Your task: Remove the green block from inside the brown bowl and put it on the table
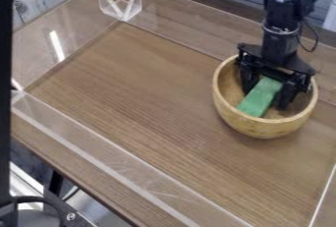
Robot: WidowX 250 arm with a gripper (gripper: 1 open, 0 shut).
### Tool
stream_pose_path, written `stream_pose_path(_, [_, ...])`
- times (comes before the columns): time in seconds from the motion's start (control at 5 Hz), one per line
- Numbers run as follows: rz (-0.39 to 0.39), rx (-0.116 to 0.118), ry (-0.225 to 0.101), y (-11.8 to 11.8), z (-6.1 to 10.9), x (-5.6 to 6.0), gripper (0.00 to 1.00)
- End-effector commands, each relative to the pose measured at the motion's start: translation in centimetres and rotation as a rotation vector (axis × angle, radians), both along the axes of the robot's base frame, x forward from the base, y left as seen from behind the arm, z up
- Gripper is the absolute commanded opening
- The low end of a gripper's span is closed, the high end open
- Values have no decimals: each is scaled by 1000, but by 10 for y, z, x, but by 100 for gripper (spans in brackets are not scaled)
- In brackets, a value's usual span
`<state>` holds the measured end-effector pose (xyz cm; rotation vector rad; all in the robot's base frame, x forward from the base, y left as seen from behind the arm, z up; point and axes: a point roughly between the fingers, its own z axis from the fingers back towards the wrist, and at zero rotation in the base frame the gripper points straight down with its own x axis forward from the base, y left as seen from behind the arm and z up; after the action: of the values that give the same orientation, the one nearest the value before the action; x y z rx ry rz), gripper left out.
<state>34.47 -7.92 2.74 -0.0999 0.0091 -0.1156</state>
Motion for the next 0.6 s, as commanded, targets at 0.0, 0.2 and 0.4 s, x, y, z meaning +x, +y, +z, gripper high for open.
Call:
stream_pose_path(0.0, [-8,-18,-44,-2,8,4,100])
stream_pose_path(0.2, [-5,-23,-47,-2,7,4,100])
stream_pose_path(0.4, [-3,-25,-48,-2,7,4,0])
